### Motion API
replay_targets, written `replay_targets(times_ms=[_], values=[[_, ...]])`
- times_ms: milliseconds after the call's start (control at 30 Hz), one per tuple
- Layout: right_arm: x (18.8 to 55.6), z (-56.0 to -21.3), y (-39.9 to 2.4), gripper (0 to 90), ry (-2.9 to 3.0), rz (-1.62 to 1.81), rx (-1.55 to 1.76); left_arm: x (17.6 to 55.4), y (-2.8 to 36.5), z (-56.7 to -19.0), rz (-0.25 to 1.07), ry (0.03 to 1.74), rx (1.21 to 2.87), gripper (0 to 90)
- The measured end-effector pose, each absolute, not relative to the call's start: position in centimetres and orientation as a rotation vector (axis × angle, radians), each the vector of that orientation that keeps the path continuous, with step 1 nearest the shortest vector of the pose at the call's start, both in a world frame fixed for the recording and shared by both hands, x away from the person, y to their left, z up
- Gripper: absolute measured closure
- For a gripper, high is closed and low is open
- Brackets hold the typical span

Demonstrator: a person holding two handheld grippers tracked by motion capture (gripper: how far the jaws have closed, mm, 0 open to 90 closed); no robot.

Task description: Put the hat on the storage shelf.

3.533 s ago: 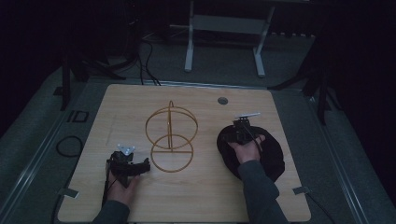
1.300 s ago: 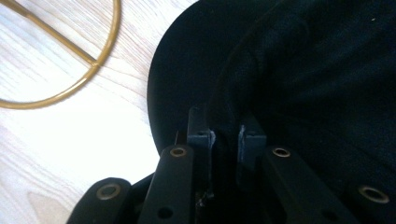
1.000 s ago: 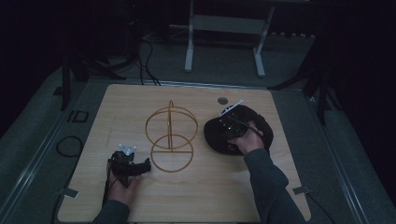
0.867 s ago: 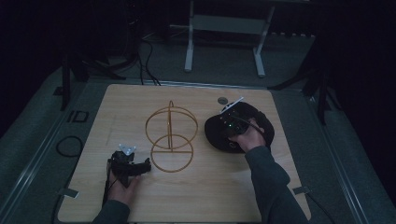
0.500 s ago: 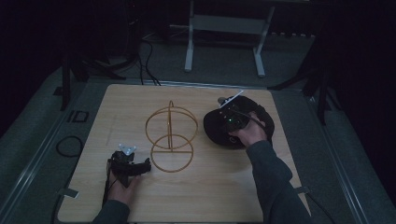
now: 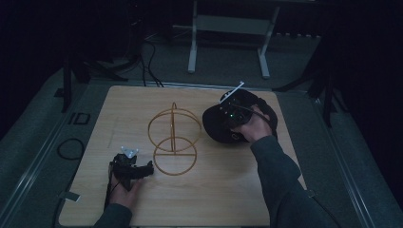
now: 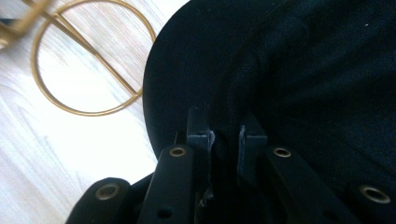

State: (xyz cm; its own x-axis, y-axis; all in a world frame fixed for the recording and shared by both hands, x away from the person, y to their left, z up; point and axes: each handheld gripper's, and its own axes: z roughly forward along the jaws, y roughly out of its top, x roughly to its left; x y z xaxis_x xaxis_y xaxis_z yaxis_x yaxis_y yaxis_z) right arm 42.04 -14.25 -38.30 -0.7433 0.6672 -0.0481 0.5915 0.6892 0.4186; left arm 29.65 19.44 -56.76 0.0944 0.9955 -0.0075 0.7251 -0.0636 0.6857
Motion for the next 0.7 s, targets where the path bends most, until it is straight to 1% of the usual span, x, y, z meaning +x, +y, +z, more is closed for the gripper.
replay_targets(times_ms=[333,700], values=[[42.2,-36.0,-14.4,79.7,2.720,0.550,0.987,29.6,19.4,-56.8,0.660,1.684,1.845,1.2],[42.5,-34.3,-14.2,79.6,2.725,0.546,0.950,29.6,19.5,-56.7,0.659,1.683,1.851,1.2]])
